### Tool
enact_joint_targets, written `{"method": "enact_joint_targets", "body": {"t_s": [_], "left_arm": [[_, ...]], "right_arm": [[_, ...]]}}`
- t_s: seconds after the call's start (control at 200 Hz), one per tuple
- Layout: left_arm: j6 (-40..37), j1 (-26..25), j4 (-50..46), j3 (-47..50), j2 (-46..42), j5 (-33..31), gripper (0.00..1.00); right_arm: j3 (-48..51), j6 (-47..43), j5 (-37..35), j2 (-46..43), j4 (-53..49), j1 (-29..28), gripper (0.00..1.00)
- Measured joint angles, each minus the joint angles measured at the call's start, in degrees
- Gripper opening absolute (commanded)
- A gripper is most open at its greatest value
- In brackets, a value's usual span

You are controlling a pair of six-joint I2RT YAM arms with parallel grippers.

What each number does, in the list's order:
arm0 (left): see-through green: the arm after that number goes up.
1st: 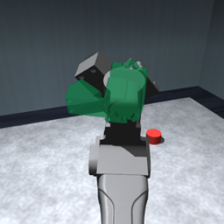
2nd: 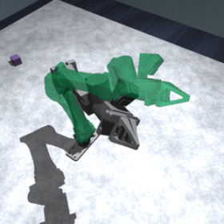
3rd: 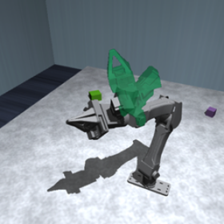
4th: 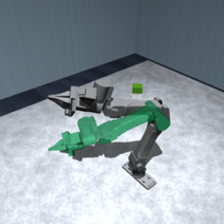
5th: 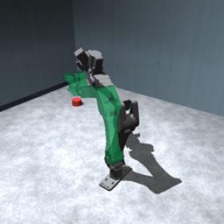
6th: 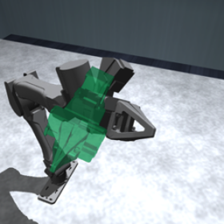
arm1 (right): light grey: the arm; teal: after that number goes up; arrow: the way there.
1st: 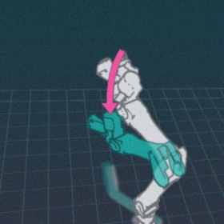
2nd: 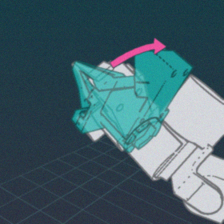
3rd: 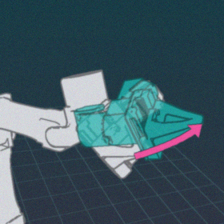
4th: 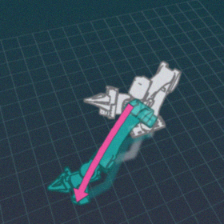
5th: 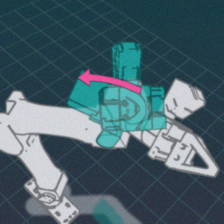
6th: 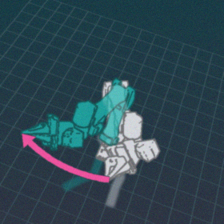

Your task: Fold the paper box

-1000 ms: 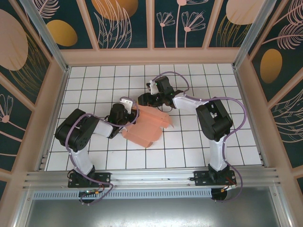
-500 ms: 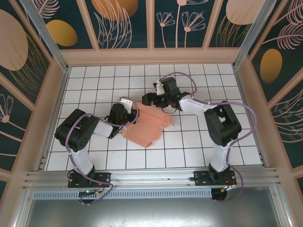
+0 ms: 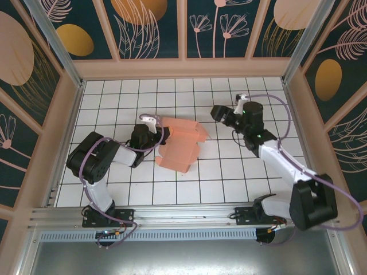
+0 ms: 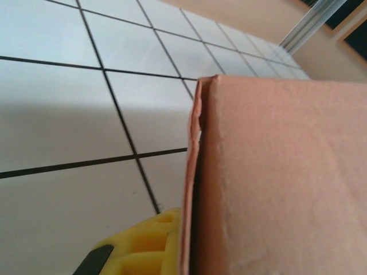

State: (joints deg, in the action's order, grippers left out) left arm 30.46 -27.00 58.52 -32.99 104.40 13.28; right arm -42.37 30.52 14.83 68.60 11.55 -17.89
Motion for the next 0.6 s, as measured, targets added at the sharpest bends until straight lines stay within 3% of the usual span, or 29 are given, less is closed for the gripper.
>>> {"method": "enact_joint_targets", "body": {"t_s": [0.31, 0.601], "left_arm": [[12.13, 0.87, 10.88, -0.55, 1.6, 5.14, 0.0], [19.91, 1.03, 17.46, -2.49, 3.74, 9.01, 0.0]], "right_arm": [[14.91, 3.37, -1.51, -16.87, 4.39, 2.99, 0.73], [21.97, 10.45, 5.9, -15.65, 15.54, 2.58, 0.72]]}}
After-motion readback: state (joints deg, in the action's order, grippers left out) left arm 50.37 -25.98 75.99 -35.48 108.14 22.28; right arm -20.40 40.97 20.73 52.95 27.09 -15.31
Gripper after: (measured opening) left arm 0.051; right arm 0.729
